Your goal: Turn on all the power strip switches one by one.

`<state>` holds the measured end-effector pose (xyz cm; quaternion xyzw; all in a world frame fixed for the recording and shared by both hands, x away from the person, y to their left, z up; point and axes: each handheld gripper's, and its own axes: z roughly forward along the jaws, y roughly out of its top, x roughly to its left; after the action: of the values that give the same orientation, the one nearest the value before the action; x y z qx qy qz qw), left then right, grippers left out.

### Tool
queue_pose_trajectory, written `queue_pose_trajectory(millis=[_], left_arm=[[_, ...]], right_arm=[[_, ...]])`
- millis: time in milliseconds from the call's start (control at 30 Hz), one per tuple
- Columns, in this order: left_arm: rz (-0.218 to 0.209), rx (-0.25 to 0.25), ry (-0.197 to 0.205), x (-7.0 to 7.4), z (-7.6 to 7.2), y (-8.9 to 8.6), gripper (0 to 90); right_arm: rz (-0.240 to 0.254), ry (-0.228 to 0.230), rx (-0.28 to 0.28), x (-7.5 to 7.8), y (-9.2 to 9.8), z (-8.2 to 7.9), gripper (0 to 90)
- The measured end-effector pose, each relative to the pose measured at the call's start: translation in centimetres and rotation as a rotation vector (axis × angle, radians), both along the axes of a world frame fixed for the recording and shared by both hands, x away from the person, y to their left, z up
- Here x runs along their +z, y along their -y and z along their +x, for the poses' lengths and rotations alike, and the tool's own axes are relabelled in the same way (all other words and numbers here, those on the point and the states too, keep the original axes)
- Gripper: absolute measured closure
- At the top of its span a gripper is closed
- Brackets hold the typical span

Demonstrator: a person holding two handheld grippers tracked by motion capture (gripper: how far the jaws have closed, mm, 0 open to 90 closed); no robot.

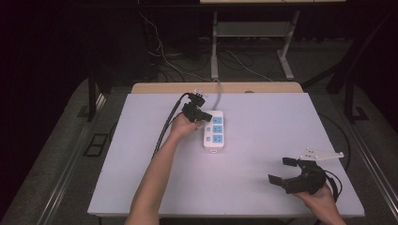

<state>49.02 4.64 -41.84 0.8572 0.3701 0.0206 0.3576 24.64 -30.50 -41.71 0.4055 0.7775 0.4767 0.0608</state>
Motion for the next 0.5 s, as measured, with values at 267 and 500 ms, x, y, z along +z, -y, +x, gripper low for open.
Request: queue_pose_trajectory(millis=[267,500], left_arm=[[-0.017,0.01,-0.005,-0.18,0.01,-0.1,90.0],[-0.049,0.028,-0.015,-0.3,0.06,-0.32,89.8]], right_arm=[[0.0,0.002,-0.002,0.03,0.06,-0.06,0.5],[0.005,0.002,-0.006,0.06,0.14,-0.05,0.5]])
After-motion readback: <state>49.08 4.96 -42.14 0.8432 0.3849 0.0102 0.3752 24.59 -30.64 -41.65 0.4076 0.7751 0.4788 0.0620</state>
